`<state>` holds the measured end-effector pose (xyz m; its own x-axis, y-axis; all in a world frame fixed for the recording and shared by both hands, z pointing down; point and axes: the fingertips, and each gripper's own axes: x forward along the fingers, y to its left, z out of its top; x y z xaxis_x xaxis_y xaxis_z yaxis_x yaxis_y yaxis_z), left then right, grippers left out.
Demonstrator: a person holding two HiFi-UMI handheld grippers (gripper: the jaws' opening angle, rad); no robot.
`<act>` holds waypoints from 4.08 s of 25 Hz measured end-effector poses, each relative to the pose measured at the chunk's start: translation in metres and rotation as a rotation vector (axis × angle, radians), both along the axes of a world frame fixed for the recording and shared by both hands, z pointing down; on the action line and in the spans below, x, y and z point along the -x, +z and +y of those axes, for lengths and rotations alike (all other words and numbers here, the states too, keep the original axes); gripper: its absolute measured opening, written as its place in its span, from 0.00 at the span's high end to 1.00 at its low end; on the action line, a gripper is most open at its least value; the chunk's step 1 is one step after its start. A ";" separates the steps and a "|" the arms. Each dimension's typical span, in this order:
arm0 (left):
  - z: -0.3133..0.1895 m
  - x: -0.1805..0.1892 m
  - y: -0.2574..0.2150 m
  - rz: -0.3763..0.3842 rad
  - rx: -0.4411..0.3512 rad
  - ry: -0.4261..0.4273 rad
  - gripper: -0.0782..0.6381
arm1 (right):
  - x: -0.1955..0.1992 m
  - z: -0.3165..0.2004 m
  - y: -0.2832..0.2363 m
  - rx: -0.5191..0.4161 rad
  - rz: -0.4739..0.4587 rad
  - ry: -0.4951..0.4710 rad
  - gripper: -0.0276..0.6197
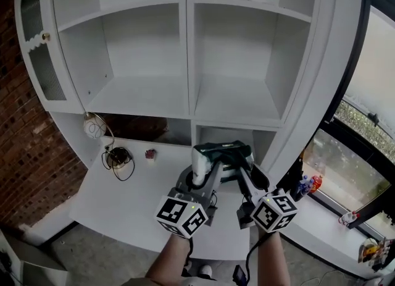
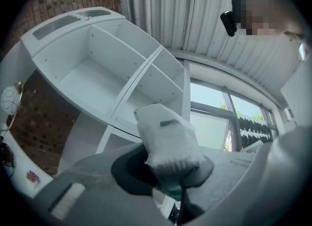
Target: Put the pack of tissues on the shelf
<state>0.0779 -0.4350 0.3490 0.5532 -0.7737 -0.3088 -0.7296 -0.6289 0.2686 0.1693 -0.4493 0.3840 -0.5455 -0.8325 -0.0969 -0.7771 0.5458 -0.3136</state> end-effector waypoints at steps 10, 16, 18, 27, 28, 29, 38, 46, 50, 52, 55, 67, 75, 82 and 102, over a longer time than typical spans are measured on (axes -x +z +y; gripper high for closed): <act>-0.022 0.014 0.001 0.042 0.047 0.113 0.75 | 0.015 -0.003 -0.010 -0.006 -0.031 0.039 0.94; -0.031 0.020 0.002 0.010 0.058 0.119 0.73 | 0.017 -0.002 -0.017 -0.031 -0.061 0.070 0.95; -0.032 0.019 0.003 -0.049 0.055 0.114 0.71 | 0.017 -0.001 -0.020 -0.038 -0.074 0.081 0.95; -0.033 0.022 0.003 -0.260 0.021 0.082 0.51 | 0.013 0.002 -0.043 -0.102 -0.182 0.138 0.95; -0.032 0.023 0.003 -0.249 0.020 0.083 0.50 | 0.011 0.003 -0.047 -0.118 -0.196 0.145 0.95; -0.032 0.025 0.002 -0.235 0.021 0.086 0.50 | 0.009 0.004 -0.051 -0.134 -0.207 0.151 0.95; -0.026 0.039 -0.003 -0.174 0.007 0.037 0.48 | -0.006 0.005 -0.071 -0.181 -0.294 0.219 0.95; -0.023 0.049 -0.015 -0.290 -0.099 -0.074 0.73 | -0.008 0.001 -0.071 -0.167 -0.307 0.231 0.95; -0.021 0.048 -0.023 -0.308 -0.131 -0.075 0.77 | -0.008 0.003 -0.074 -0.169 -0.285 0.229 0.95; -0.022 0.047 -0.028 -0.319 -0.147 -0.087 0.78 | -0.008 0.004 -0.076 -0.170 -0.259 0.237 0.95; -0.025 0.044 -0.034 -0.322 -0.150 -0.092 0.79 | -0.009 0.004 -0.083 -0.177 -0.194 0.251 0.95; -0.039 0.026 -0.067 -0.335 -0.205 -0.045 0.79 | -0.022 0.003 -0.119 -0.240 -0.027 0.315 0.95; -0.043 0.023 -0.084 -0.359 -0.249 0.001 0.79 | -0.020 0.007 -0.132 -0.276 0.082 0.376 0.95; -0.047 0.021 -0.089 -0.374 -0.244 -0.013 0.79 | -0.019 0.006 -0.139 -0.285 0.126 0.363 0.95; -0.076 0.002 -0.116 -0.434 -0.164 -0.177 0.79 | -0.034 -0.040 -0.168 -0.321 0.248 0.190 0.95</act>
